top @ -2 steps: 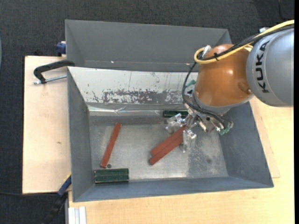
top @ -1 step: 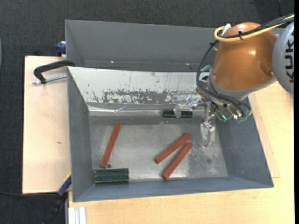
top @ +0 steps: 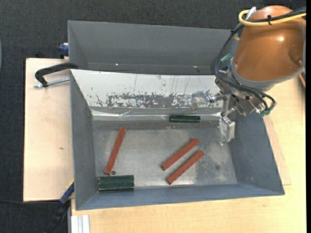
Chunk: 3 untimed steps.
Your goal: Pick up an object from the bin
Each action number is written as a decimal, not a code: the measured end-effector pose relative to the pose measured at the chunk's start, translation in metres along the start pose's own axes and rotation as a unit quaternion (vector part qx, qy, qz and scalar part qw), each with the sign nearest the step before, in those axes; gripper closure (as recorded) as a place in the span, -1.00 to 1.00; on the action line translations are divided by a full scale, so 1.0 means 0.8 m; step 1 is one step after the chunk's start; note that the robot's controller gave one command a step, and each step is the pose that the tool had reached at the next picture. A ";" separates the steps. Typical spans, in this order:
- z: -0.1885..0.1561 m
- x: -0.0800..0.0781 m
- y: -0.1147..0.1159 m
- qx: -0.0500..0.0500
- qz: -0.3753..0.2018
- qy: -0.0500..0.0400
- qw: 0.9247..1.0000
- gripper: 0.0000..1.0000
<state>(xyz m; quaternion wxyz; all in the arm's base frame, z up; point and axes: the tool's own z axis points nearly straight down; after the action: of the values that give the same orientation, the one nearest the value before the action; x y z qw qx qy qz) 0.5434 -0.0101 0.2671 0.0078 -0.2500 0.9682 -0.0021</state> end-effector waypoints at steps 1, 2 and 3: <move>0.051 0.002 0.015 -0.002 -0.036 0.004 0.999 -1.00; 0.133 -0.004 0.007 -0.003 -0.069 0.004 0.998 -1.00; 0.206 0.031 0.020 -0.004 -0.173 0.005 0.985 -1.00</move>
Offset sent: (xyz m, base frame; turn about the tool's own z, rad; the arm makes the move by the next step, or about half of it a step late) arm 0.0096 -0.0022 -0.1666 -0.1864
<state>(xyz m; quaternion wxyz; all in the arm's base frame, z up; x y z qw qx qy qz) 0.5164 -0.0080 0.1022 0.0018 -0.4140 0.9103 -0.0003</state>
